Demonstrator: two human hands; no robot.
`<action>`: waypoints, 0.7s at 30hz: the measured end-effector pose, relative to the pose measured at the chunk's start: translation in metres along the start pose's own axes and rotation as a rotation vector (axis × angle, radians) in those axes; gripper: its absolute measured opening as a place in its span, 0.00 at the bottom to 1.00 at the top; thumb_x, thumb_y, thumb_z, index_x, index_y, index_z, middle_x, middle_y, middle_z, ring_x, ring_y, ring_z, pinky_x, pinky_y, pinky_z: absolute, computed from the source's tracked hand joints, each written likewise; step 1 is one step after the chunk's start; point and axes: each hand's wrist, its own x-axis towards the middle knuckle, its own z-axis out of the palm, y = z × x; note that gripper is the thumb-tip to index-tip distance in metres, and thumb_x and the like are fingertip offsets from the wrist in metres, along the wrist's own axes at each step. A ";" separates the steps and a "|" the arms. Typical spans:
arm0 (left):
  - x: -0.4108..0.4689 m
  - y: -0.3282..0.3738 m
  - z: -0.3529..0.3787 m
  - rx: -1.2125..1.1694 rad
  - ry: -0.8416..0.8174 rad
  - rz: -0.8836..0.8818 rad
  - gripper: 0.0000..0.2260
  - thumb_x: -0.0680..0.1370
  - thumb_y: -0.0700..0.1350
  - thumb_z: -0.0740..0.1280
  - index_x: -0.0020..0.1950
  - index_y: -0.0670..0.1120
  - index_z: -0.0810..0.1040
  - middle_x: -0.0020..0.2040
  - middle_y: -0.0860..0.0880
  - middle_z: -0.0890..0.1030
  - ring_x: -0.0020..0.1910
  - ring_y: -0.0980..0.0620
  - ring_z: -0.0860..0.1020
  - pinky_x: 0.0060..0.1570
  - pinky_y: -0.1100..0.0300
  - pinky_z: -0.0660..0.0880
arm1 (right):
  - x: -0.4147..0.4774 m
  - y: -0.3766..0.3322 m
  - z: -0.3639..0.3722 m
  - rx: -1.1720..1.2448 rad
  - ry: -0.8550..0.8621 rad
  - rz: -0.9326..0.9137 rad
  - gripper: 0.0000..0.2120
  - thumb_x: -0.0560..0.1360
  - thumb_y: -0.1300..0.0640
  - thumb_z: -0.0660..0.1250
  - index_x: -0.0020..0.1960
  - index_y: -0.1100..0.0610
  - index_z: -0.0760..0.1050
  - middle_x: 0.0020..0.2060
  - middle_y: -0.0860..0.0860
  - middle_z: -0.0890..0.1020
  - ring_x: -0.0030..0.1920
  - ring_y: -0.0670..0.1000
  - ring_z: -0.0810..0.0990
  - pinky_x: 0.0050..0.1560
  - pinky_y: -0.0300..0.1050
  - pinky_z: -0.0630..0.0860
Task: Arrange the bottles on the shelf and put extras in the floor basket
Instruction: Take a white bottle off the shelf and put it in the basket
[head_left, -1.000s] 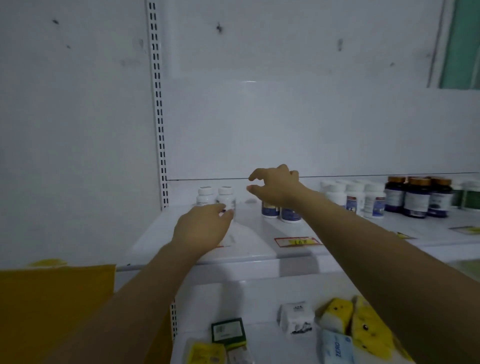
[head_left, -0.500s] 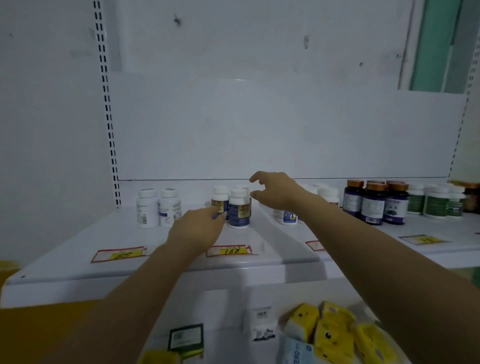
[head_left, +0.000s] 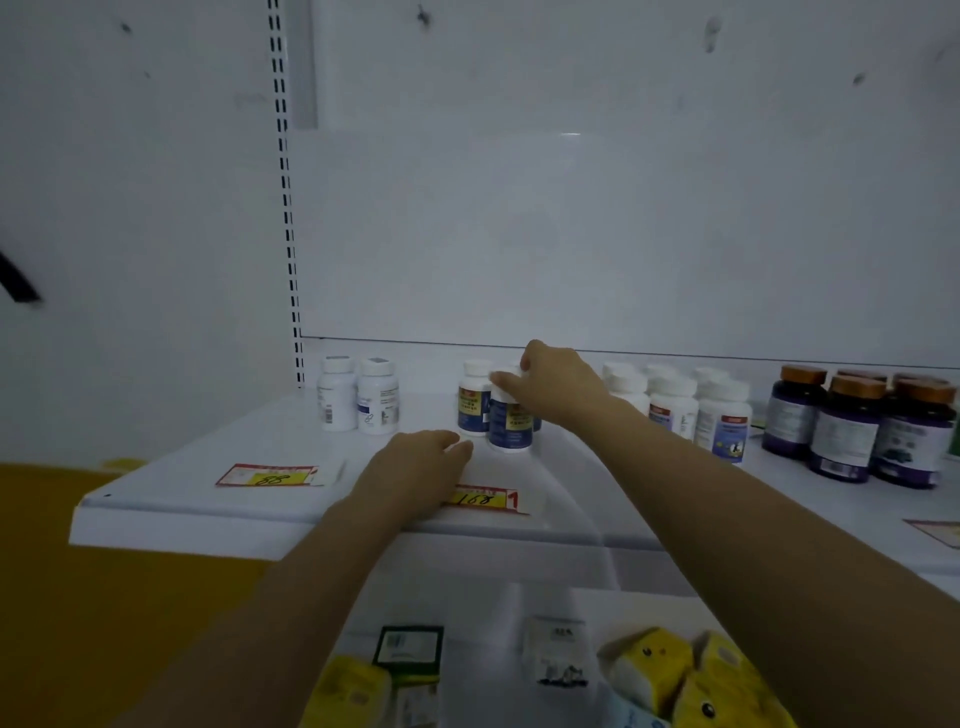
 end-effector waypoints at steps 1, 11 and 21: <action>0.000 0.000 0.000 -0.009 -0.004 0.002 0.18 0.82 0.53 0.52 0.63 0.50 0.76 0.61 0.47 0.78 0.52 0.52 0.74 0.54 0.59 0.67 | 0.003 -0.001 0.002 0.006 0.013 0.009 0.24 0.76 0.40 0.62 0.62 0.58 0.68 0.55 0.56 0.78 0.50 0.54 0.77 0.46 0.47 0.75; -0.011 0.026 -0.023 -0.183 -0.008 0.059 0.20 0.79 0.52 0.62 0.68 0.44 0.69 0.65 0.45 0.74 0.55 0.51 0.72 0.47 0.63 0.65 | -0.003 -0.011 -0.032 0.251 0.061 -0.102 0.18 0.75 0.46 0.66 0.56 0.59 0.72 0.50 0.54 0.77 0.47 0.51 0.75 0.40 0.42 0.73; -0.006 0.050 -0.027 -0.739 0.125 0.068 0.15 0.72 0.44 0.73 0.55 0.45 0.72 0.43 0.52 0.75 0.38 0.58 0.73 0.26 0.73 0.69 | -0.021 -0.012 -0.064 0.803 -0.008 -0.114 0.17 0.74 0.50 0.70 0.58 0.58 0.73 0.51 0.52 0.79 0.48 0.49 0.80 0.50 0.43 0.80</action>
